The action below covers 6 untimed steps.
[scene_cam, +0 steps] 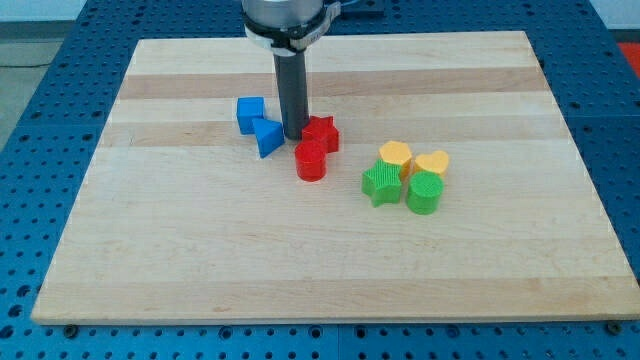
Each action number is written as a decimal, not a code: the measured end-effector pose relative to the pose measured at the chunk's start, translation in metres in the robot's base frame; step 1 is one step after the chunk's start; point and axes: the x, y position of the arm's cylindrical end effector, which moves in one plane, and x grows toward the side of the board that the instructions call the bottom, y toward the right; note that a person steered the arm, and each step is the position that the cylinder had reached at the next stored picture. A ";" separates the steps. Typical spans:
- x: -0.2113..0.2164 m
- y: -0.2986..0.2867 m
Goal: Push the red circle with red star towards bottom left of the board
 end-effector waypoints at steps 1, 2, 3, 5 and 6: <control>0.002 -0.004; -0.030 -0.007; -0.042 0.039; -0.008 0.039; 0.029 0.028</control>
